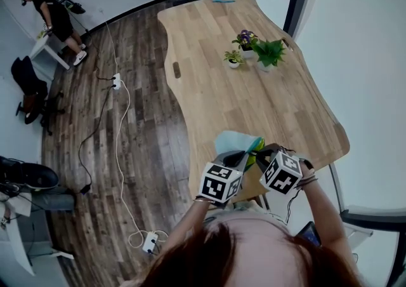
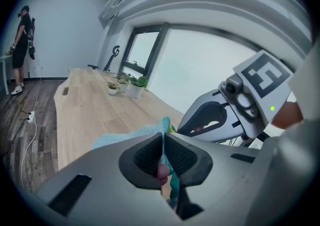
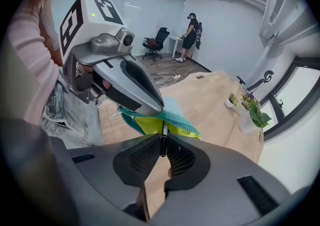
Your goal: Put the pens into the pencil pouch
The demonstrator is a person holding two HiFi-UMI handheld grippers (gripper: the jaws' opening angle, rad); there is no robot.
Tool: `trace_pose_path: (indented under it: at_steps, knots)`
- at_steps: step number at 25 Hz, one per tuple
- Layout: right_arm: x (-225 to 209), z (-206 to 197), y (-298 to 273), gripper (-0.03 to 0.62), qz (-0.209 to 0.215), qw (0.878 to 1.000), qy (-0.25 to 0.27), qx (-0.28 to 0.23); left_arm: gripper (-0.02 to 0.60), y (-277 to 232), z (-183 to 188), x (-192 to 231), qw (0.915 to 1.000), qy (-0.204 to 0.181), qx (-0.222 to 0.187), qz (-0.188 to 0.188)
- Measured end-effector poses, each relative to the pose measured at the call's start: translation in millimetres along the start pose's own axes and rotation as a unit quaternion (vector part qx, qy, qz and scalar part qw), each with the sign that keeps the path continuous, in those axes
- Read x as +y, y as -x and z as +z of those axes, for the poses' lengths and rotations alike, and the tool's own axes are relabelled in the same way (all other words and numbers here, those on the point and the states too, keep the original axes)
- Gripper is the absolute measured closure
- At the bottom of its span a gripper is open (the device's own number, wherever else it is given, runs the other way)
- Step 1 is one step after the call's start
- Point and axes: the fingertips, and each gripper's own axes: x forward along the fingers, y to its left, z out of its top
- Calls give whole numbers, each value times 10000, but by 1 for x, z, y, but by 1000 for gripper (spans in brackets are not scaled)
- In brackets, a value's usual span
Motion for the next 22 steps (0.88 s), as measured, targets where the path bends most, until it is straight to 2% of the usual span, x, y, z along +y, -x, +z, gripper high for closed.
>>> trace_pose_path:
  at_steps: [6,9,16,22]
  knots:
    - [-1,7,-9,560,80,9991,-358,-210,566,-2,-1,-3,10000,-8,30,-34]
    - [-1,8,-11,519,135,9980,-518,-336,566,-3,-1,-1,10000,10,29,-7]
    - [-10,3,-1,513,-162,9940,-872,-645,566,-11,-8,5,9999,58,136,62]
    - [-11,-14,9,513,-397,9878,-1284,-787,566,-22,-25,7,9992,1,389,136]
